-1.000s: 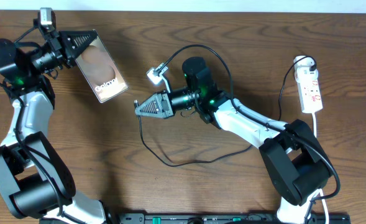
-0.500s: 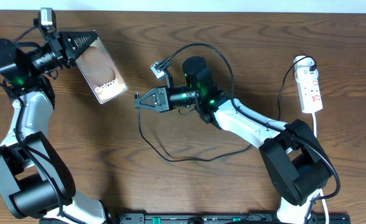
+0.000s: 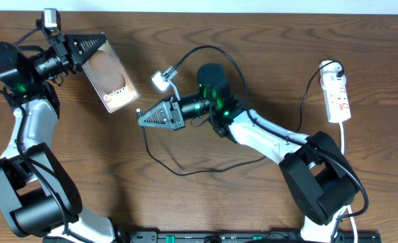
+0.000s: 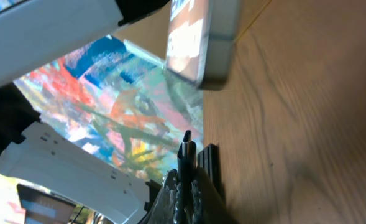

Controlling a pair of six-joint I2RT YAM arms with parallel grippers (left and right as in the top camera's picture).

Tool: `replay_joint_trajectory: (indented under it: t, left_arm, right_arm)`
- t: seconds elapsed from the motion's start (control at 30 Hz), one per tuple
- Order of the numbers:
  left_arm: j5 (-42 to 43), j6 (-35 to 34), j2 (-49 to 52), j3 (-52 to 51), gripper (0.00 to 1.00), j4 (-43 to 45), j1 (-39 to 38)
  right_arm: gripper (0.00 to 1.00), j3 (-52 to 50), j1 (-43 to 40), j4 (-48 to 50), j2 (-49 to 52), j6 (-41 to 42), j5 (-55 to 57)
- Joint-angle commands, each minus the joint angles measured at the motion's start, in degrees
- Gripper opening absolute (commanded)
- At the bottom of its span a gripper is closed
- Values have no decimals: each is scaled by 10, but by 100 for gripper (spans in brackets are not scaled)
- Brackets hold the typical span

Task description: Plug charger to phone and switch on socket

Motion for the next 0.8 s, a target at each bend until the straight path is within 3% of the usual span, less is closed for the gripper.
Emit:
replay_joint_trajectory:
  t: [0.0, 0.37, 0.77]
  left_arm:
    - [3, 3, -14, 13, 7, 5, 3]
    - [33, 21, -14, 13, 7, 5, -5]
    - [32, 26, -14, 13, 8, 5, -13]
  right_arm:
    - [1, 3, 13, 2, 2, -21, -14]
    - [1, 3, 14, 57, 2, -21, -11]
    - [1, 3, 10, 24, 2, -30, -3]
